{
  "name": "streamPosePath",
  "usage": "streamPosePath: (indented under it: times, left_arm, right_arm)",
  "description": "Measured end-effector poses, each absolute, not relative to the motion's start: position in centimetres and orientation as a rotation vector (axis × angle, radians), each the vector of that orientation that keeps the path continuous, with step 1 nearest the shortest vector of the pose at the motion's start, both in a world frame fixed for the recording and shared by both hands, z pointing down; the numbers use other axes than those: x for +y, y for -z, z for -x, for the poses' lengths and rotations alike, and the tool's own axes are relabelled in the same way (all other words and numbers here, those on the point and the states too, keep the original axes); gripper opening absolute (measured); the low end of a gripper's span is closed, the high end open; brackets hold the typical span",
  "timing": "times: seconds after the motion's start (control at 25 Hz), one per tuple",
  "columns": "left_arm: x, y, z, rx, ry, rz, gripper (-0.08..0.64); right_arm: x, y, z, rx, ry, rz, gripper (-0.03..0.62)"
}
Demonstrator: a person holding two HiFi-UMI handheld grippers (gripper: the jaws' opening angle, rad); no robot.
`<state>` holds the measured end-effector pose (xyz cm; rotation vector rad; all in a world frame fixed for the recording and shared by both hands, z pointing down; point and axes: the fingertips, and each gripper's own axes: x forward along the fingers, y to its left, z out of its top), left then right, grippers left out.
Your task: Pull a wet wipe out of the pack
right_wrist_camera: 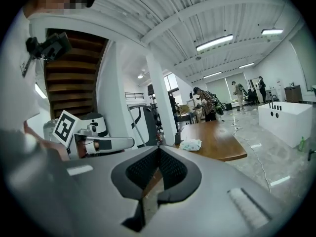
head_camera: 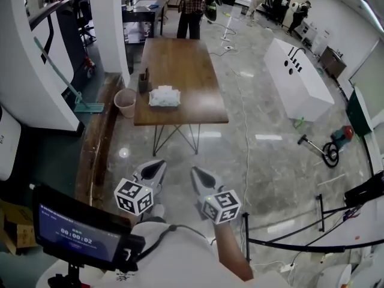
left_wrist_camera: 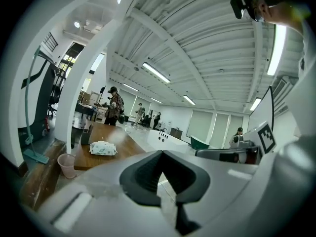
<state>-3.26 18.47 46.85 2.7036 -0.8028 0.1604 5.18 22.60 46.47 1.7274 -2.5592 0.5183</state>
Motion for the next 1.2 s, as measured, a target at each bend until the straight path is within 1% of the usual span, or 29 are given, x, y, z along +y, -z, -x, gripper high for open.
streamPosePath:
  times: [0.28,0.52,0.88,1.04,1.2]
  left_arm:
    - [11.8,-47.1,4.1,-0.730,-0.182,-2.747,0.000]
    - [8.1,-48.4,5.6,-0.693,-0.204,-2.732,0.002]
    - [0.1,-48.7,7.4,-0.874,-0.196,-2.677,0.002]
    - [-4.0,-48.1,6.7,-0.955,-0.192,-2.653,0.001]
    - [-7.7,-46.5,4.3,-0.990,-0.164,-2.668,0.002]
  right_arm:
    - [15.1,-45.9,-3.0,-2.557,-0.509,-1.762,0.008]
    - [11.1,-47.3,-1.3,-2.550,-0.576,-1.743,0.008]
    - [2.9,-47.8,-1.2,-2.629,-0.582,-1.637,0.008]
    - [-1.7,-47.2,-1.7,-2.675,-0.559,-1.547,0.008]
    - [-6.2,-46.5,-3.3,-2.708,-0.539,-1.463,0.008]
